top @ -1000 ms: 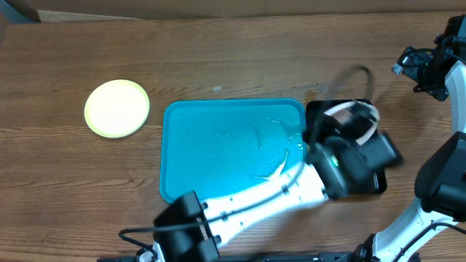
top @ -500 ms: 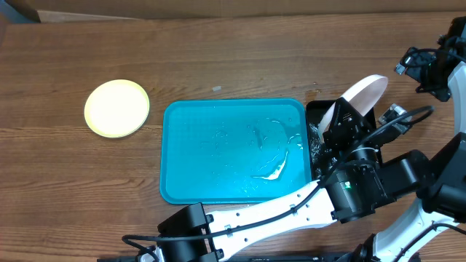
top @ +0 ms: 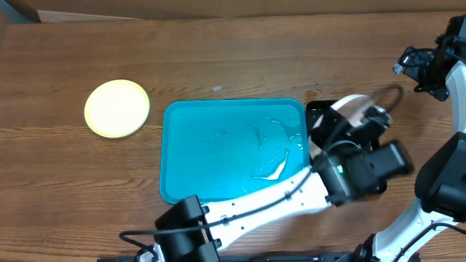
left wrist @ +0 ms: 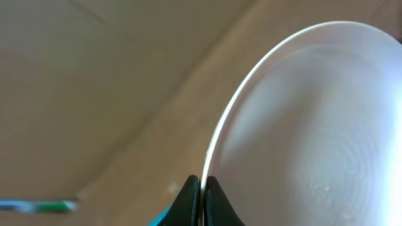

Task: Clean dirty plates on tray and stack at the side
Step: 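Swing the held white plate over the black tray with the left gripper, then carry the white plate left and set it on the yellow plate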

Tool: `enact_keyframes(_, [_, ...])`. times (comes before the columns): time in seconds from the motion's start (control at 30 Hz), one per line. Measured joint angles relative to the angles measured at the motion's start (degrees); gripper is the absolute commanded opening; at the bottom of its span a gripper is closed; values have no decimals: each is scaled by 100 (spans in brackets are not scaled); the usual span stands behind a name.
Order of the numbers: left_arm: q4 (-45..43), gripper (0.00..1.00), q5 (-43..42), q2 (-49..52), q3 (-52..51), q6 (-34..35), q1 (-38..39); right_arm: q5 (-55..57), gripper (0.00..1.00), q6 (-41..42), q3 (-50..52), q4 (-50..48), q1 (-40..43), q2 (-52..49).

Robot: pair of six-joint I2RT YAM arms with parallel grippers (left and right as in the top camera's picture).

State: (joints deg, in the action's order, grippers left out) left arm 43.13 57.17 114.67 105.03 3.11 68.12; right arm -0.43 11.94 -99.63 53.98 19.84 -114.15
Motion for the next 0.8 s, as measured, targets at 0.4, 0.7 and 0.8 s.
enact_keyframes(0.4, [841, 4, -4664, 0, 0, 1499, -2549, 0, 100, -2, 0, -4, -2, 0])
enact_keyframes(0.7, [2006, 4, -7276, 0, 2, 1714, -5565, 0, 100, -2, 0, -2, -2, 0])
enact_keyframes(0.8, [2472, 4, -7503, 0, 2, 1762, -6570, 0, 100, -2, 0, 0, -2, 0])
